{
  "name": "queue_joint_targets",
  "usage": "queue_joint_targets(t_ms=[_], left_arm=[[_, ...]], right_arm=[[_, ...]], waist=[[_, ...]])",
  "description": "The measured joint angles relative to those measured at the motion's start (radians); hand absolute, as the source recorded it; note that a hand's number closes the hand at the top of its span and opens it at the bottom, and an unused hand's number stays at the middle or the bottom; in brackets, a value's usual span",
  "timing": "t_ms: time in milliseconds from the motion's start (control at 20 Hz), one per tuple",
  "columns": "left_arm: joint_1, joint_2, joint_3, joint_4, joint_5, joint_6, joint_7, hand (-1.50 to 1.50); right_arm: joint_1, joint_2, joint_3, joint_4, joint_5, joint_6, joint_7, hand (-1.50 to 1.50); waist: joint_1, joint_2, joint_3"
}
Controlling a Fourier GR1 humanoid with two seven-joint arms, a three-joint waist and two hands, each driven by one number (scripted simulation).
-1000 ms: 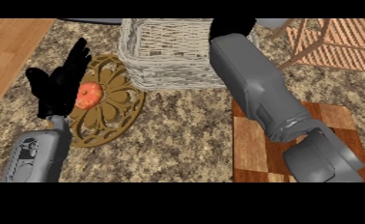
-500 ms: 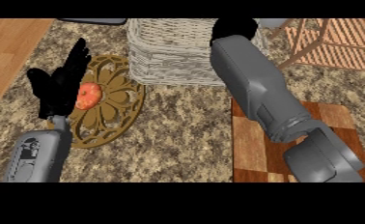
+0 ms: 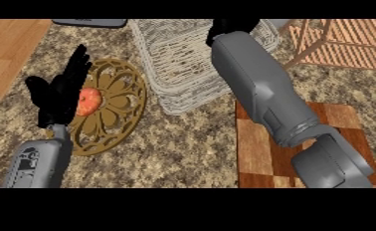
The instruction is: Pick the lemon from the cutting board and place it in the basket
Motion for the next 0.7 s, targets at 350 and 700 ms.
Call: queue_joint_targets(t_ms=[350,700], left_arm=[[0.031,0.015,0.02,-0.004,0.006,-0.002,0.001,0.0],[0.049,0.04,0.057,0.012,0.02,-0.006,-0.004,0.0]], right_arm=[[0.0,-0.002,-0.04,-0.04,0.01,-0.213,0.019,-1.5],[0.069,0.002,-0.073,-0.102,0.001,-0.394,0.028,-1.5]], waist=[[-0.038,-0.015,0.001],[-0.078,-0.035,0.0]])
